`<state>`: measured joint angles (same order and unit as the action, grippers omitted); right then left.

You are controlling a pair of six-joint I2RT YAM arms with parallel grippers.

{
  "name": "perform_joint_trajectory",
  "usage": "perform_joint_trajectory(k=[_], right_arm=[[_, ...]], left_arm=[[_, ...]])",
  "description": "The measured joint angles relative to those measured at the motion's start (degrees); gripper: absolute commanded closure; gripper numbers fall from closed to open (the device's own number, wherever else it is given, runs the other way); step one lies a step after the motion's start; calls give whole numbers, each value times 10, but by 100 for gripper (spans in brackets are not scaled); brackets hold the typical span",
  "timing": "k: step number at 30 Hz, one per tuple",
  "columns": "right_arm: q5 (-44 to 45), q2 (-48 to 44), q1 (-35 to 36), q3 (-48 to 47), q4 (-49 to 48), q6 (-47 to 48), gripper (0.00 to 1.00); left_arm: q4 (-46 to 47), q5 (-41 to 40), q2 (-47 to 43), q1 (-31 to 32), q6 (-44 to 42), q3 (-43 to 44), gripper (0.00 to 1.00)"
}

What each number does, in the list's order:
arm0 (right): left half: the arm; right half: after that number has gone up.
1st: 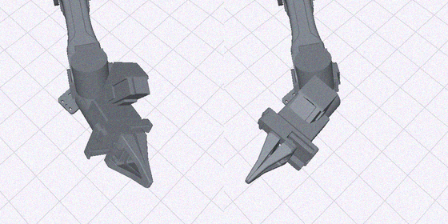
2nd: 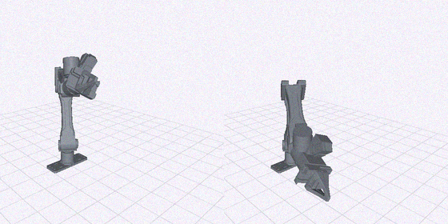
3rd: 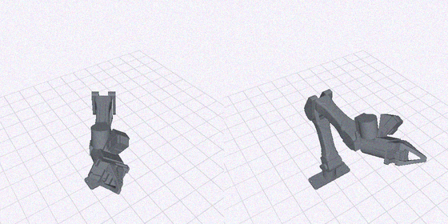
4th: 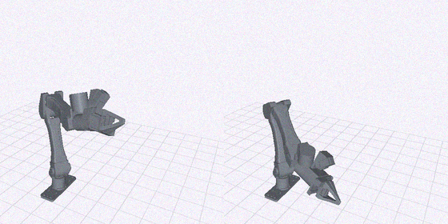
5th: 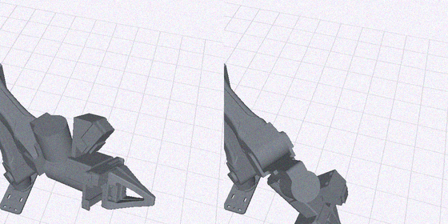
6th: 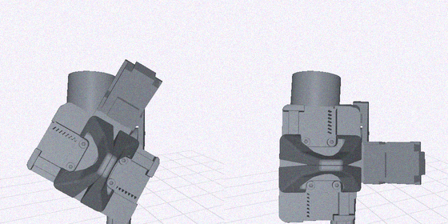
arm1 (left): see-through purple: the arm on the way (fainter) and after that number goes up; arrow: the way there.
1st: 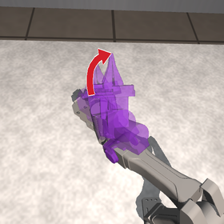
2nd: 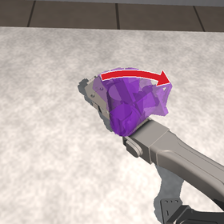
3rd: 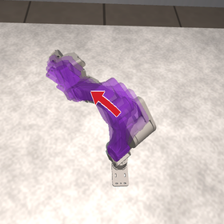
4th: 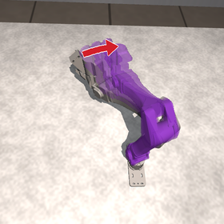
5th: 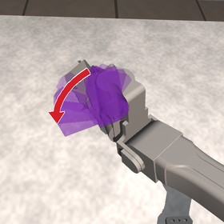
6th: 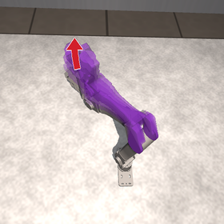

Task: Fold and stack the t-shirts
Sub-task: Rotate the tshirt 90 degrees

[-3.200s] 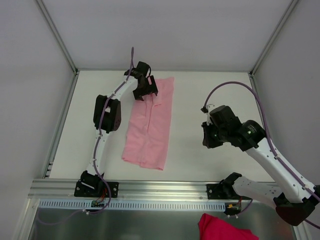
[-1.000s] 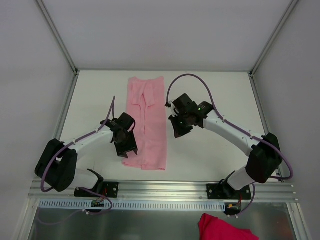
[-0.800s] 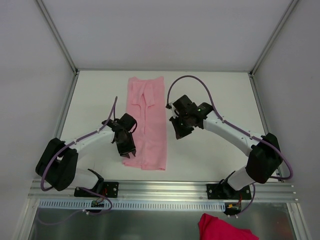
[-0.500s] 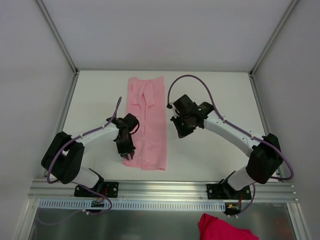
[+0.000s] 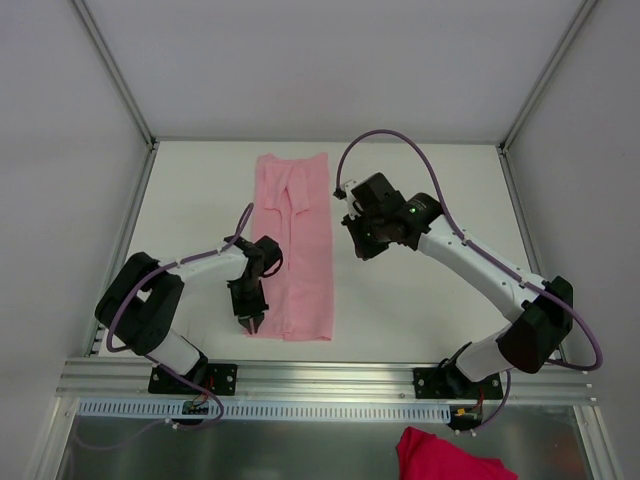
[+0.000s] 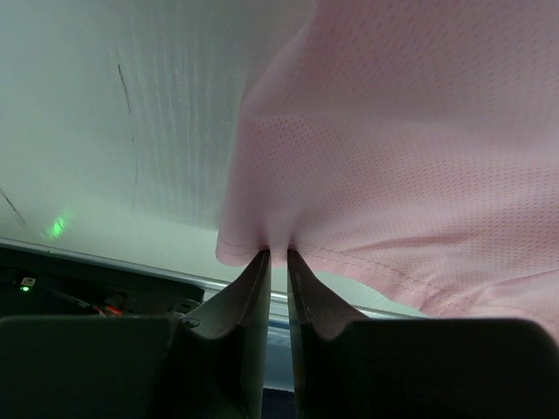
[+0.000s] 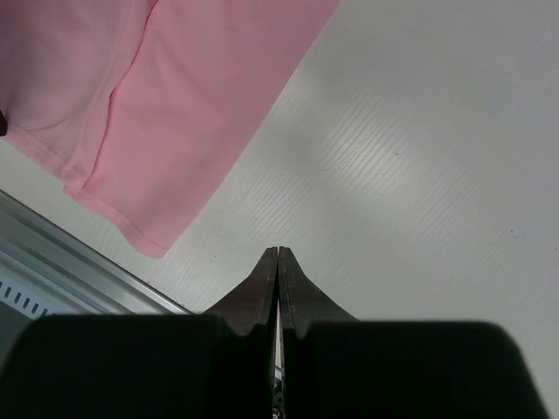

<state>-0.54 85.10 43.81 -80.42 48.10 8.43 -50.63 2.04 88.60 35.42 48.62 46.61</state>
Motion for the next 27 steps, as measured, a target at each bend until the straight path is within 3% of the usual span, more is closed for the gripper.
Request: perform_joint_trajectory(k=[13, 16, 20, 21, 22, 24, 27], right_arm=[[6, 0, 0, 0, 6, 2, 99], [5, 0, 0, 0, 6, 2, 98], [-17, 0, -1, 1, 6, -7, 91], [-27, 0, -1, 3, 4, -13, 90], [-46, -1, -1, 9, -3, -23, 89], [-78, -3, 0, 40, -32, -50, 85], [-123, -2, 3, 109, -78, -88, 79]], left_arm=[[-32, -2, 0, 7, 0, -34, 91], [-38, -9, 0, 7, 0, -34, 87], [-45, -18, -4, 9, 0, -27, 66], [-44, -22, -9, 10, 0, -22, 50], [-45, -26, -21, 14, 1, -15, 41], [-45, -36, -57, 14, 3, 7, 32], [-42, -55, -106, 14, 7, 41, 31]])
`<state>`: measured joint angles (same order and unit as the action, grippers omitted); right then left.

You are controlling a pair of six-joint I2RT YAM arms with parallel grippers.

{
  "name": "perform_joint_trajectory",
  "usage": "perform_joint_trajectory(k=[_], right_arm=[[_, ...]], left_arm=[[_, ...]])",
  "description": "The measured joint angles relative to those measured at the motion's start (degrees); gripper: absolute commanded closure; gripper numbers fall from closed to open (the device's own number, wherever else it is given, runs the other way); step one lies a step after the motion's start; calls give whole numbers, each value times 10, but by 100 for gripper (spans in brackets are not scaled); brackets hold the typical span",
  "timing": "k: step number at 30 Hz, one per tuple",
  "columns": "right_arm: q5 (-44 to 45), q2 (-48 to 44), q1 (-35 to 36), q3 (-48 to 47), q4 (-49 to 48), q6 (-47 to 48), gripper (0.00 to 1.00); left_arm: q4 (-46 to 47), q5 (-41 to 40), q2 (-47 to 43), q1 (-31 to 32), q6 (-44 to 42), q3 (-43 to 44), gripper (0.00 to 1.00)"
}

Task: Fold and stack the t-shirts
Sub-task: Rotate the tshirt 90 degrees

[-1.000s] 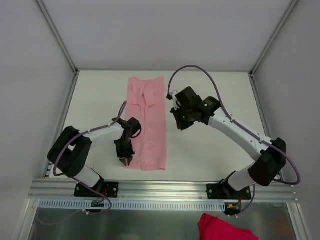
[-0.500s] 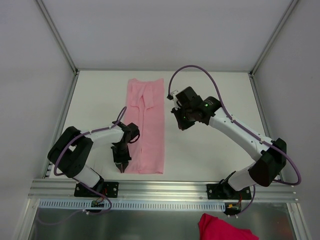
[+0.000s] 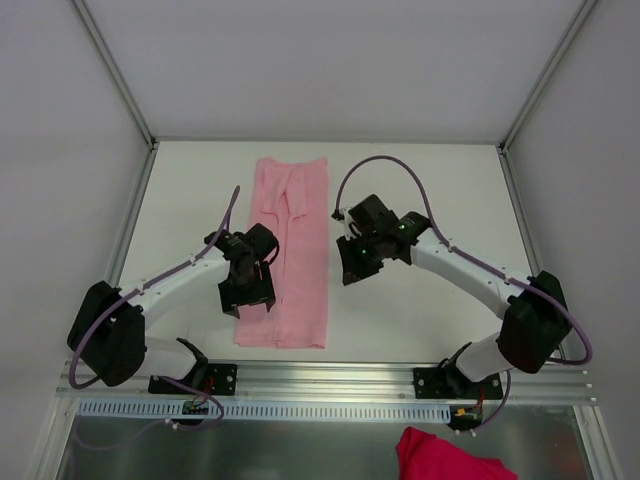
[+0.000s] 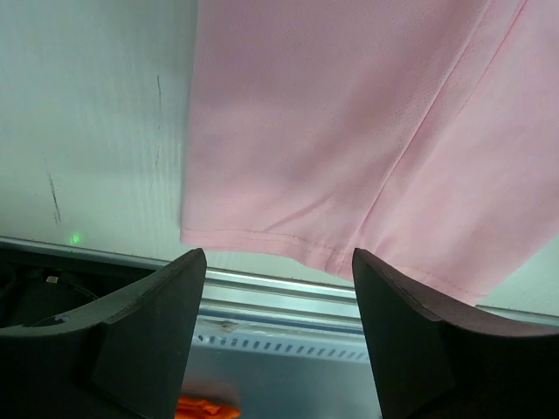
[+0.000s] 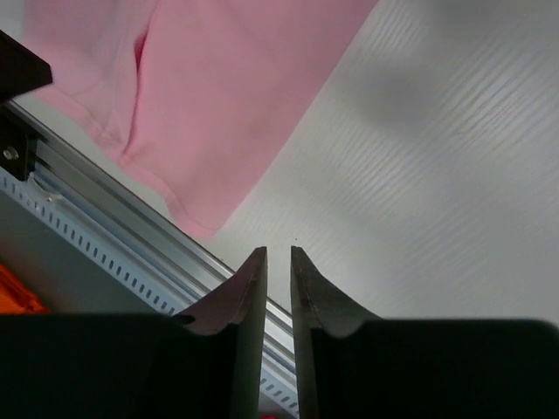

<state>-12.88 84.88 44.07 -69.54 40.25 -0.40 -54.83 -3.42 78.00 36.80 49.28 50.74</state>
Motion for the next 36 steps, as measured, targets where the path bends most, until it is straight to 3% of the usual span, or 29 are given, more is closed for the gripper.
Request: perform_joint_trajectory(k=[6, 13, 23, 31, 36], right_arm=[[-48, 40, 17, 87, -49, -38, 60], [-62, 66, 41, 142, -85, -63, 45], [-86, 57, 84, 225, -183, -149, 44], [-82, 74, 139, 216, -246, -194, 44], [-67, 91, 151, 192, -247, -202, 44]], left_arm=[[1, -12, 4, 0, 3, -13, 34], [3, -12, 14, 0, 8, -38, 37], [27, 0, -25, 0, 27, -99, 38], [63, 0, -101, 0, 40, -114, 37], [78, 0, -104, 0, 39, -118, 37]])
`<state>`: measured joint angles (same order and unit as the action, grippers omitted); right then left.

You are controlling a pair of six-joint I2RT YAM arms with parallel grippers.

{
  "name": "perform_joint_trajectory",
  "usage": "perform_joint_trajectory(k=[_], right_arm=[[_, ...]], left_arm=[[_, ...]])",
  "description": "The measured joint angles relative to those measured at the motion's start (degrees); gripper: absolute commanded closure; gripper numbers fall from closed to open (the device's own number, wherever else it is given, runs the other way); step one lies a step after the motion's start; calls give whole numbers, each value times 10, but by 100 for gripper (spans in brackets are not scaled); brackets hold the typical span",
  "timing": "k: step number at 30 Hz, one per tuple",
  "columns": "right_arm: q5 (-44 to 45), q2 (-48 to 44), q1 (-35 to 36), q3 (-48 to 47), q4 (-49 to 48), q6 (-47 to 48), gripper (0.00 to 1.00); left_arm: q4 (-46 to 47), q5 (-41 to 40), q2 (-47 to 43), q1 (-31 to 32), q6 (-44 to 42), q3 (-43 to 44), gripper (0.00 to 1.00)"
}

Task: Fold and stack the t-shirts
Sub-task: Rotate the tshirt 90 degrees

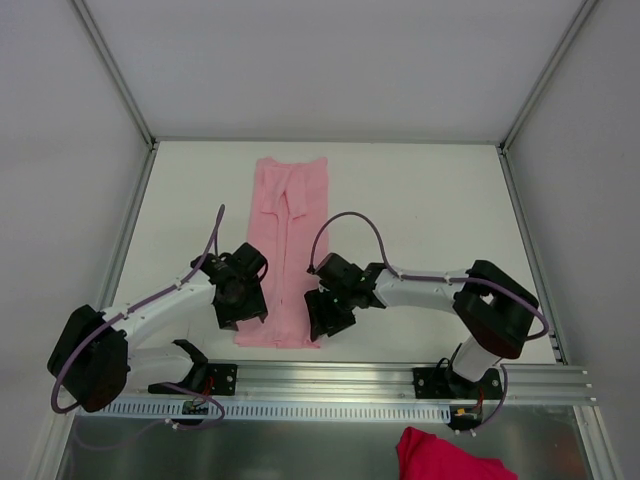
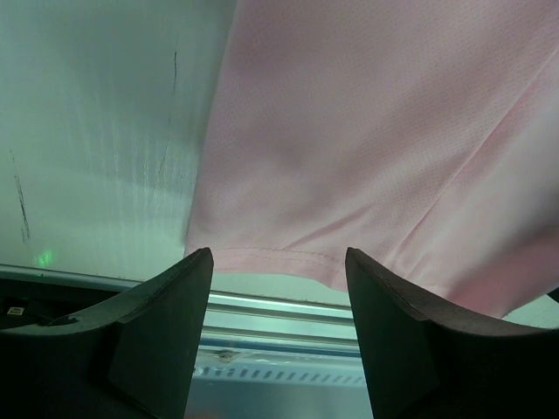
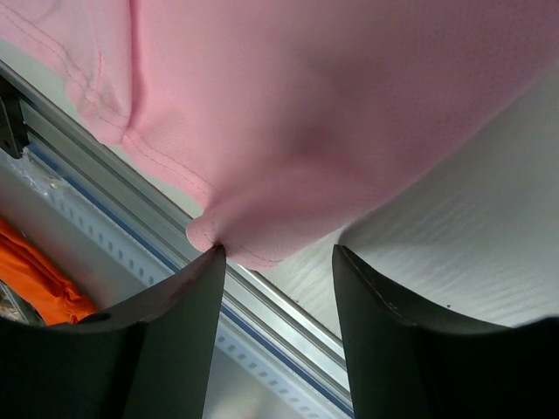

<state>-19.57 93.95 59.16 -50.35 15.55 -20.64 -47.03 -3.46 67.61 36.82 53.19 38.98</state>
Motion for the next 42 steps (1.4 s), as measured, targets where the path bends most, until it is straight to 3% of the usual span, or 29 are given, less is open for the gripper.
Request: perform_joint_trajectory(k=[21, 42], right_arm=[[32, 0, 11, -79, 86, 7, 44], [28, 6, 24, -46, 44, -26, 45]], left_arm=[[42, 16, 59, 0, -7, -37, 37], [0, -10, 45, 0, 0, -40, 32]])
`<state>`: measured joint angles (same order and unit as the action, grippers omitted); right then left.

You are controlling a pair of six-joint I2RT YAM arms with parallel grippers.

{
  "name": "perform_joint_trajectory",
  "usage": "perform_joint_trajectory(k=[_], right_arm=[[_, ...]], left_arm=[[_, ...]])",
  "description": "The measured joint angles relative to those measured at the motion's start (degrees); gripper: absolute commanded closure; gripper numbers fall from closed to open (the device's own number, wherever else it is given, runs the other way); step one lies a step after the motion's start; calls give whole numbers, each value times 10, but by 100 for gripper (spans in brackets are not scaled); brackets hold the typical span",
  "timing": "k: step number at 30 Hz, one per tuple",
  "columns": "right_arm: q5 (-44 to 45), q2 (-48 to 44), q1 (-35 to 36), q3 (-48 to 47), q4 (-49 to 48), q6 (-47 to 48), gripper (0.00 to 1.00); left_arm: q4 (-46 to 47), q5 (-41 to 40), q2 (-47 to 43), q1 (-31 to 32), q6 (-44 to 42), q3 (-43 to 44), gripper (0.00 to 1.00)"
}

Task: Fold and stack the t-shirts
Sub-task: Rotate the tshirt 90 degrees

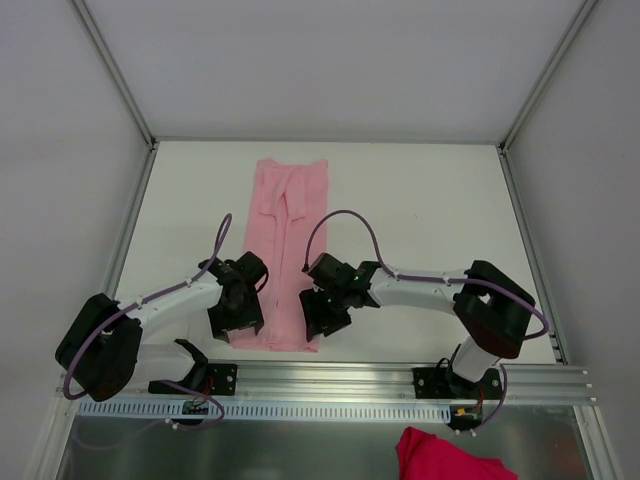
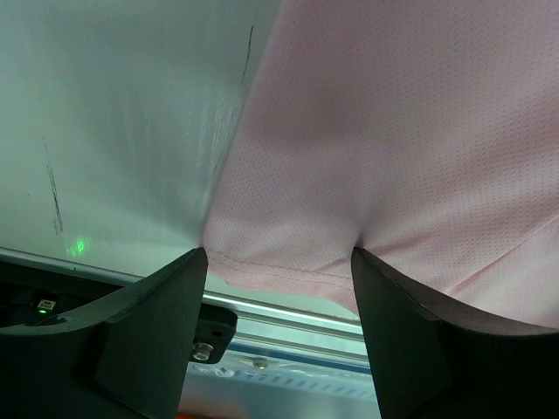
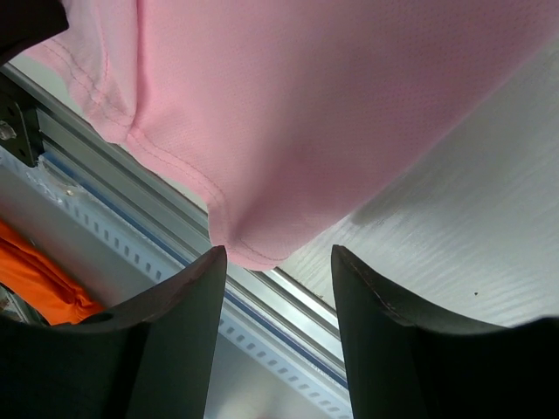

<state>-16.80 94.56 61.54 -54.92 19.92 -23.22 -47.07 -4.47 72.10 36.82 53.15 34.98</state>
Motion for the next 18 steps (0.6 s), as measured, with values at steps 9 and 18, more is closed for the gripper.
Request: perform_joint_trajectory(k=[9, 18], right_arm=[[-5, 17, 2, 0, -16, -5, 46], [-6, 35, 5, 0, -22, -10, 54]], left_arm=[[0, -1, -18, 0, 1, -2, 30], [4, 4, -7, 0, 3, -8, 44]])
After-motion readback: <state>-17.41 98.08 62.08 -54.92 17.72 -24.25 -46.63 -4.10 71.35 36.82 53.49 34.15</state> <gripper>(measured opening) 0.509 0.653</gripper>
